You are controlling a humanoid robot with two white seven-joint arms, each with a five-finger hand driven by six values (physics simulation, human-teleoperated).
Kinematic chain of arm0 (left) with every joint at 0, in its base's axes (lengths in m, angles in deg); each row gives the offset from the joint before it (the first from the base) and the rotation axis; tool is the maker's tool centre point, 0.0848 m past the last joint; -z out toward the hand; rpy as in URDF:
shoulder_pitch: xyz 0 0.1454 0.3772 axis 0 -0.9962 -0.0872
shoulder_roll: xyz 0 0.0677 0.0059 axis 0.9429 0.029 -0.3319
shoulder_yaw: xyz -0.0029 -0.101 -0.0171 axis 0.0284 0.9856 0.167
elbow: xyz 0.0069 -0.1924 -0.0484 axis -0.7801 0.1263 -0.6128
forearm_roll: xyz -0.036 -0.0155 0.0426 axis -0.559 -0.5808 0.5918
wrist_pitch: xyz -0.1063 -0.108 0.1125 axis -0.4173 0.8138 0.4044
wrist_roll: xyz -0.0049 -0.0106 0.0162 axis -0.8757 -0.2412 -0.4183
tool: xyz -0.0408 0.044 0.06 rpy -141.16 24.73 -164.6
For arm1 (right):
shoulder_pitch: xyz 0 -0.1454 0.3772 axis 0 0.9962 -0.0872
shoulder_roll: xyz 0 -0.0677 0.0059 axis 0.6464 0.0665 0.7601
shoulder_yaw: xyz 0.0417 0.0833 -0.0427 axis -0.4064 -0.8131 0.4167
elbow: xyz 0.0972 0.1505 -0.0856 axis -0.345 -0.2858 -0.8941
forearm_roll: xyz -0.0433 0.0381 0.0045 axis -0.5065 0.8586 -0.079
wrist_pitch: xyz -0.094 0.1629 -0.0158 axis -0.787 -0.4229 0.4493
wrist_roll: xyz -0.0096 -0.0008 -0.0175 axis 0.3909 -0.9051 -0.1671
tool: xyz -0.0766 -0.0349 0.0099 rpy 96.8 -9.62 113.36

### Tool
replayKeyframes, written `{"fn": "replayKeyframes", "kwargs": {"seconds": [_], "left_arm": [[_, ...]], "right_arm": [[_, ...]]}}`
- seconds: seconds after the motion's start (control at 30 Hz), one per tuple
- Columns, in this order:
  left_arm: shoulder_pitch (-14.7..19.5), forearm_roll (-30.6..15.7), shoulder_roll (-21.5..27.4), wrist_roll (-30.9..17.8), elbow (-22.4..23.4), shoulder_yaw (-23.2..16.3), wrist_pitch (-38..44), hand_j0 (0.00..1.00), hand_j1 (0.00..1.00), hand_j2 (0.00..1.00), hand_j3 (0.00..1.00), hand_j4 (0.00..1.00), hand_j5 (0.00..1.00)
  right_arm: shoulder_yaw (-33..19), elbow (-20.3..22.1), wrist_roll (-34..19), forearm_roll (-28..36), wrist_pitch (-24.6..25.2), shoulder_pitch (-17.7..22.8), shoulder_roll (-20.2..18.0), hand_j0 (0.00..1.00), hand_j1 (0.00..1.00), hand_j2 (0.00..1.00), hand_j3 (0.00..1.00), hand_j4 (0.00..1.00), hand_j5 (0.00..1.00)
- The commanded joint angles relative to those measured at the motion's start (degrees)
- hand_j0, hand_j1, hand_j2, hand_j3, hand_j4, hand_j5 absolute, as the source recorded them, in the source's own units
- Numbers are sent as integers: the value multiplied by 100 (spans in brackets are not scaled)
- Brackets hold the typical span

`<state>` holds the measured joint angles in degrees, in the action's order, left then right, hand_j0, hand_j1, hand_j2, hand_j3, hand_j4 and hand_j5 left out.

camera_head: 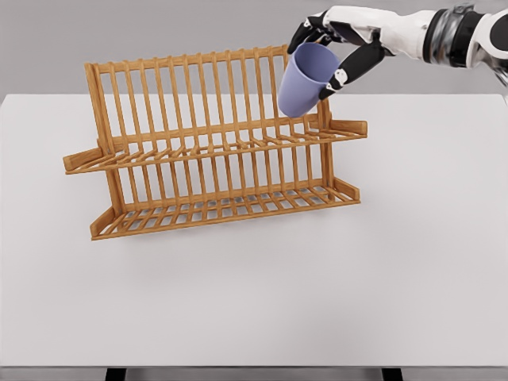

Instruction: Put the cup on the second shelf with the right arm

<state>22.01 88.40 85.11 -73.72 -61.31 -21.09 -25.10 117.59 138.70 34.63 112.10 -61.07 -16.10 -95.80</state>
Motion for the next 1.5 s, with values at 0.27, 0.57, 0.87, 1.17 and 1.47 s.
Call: {"fn": "replayKeyframes", "kwargs": {"seconds": [0.27,0.57,0.87,1.17,1.47], "left_arm": [[0,-1,0,1,0,0,0,100,100,100,100,100,100],[0,-1,0,1,0,0,0,100,100,100,100,100,100],[0,-1,0,1,0,0,0,100,100,100,100,100,100],[0,-1,0,1,0,0,0,100,100,100,100,100,100],[0,-1,0,1,0,0,0,100,100,100,100,100,100]], "right_arm": [[2,328,7,30,20,0,-43,60,60,60,60,60,60],[81,566,7,30,28,44,-122,60,60,60,60,60,60],[81,741,7,65,28,35,-148,60,60,60,60,60,60],[90,741,7,48,28,176,-148,60,60,60,60,60,60],[90,811,7,30,20,167,-148,77,77,77,77,77,77]]}}
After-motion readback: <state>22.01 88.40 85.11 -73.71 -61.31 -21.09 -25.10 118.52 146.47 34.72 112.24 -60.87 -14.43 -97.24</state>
